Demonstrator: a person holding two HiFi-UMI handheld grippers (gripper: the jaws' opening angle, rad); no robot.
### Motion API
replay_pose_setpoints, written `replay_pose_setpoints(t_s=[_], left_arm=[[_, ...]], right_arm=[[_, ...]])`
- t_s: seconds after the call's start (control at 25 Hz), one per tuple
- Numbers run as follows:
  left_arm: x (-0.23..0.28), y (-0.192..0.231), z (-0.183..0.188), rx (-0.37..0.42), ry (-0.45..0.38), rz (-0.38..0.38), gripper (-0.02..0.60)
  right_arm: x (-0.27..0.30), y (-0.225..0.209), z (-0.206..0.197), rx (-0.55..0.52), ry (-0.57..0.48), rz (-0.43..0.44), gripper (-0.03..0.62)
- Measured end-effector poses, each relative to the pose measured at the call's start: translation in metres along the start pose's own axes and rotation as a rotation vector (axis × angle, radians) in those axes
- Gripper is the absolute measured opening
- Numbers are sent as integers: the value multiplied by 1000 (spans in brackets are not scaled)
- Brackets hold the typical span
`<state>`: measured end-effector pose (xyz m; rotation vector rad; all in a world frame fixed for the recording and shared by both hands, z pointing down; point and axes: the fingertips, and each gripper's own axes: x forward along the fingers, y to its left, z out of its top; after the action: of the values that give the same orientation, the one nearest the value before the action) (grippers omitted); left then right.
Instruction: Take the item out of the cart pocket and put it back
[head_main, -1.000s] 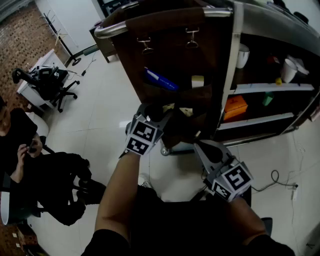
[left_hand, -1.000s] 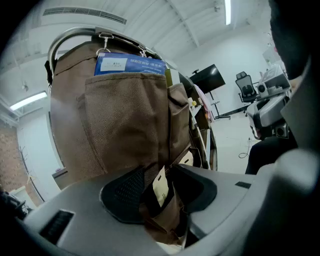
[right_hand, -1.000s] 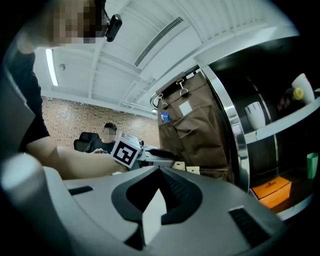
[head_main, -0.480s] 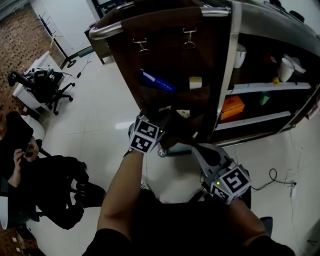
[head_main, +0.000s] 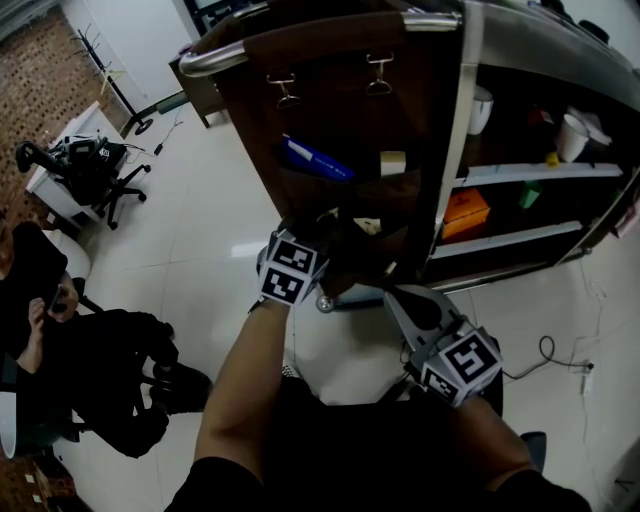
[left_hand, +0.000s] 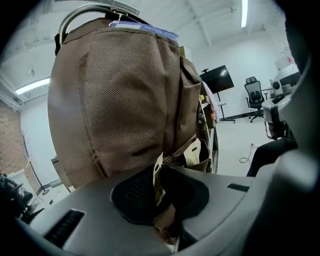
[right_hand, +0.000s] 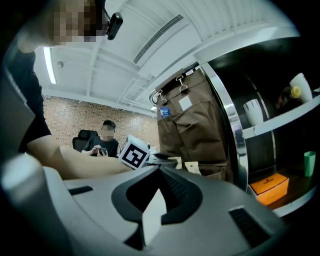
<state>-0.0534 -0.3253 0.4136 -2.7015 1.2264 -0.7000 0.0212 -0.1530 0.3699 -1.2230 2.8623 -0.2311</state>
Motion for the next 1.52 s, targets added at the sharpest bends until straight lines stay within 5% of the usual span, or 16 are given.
replay_pose_setpoints(t_s=[0.4,1.16,1.52], left_arm=[[-13,3,18,-38,-41,28,38],[-130,24,111,-238,-326,93,38],[-221,-18,159,-188,-470,76,38]], right_arm=[[-5,1,1,-4,5,-5,15],[-19,23,6,-21,-3,21,15],[-26,30,4,-17,-5,29,15]])
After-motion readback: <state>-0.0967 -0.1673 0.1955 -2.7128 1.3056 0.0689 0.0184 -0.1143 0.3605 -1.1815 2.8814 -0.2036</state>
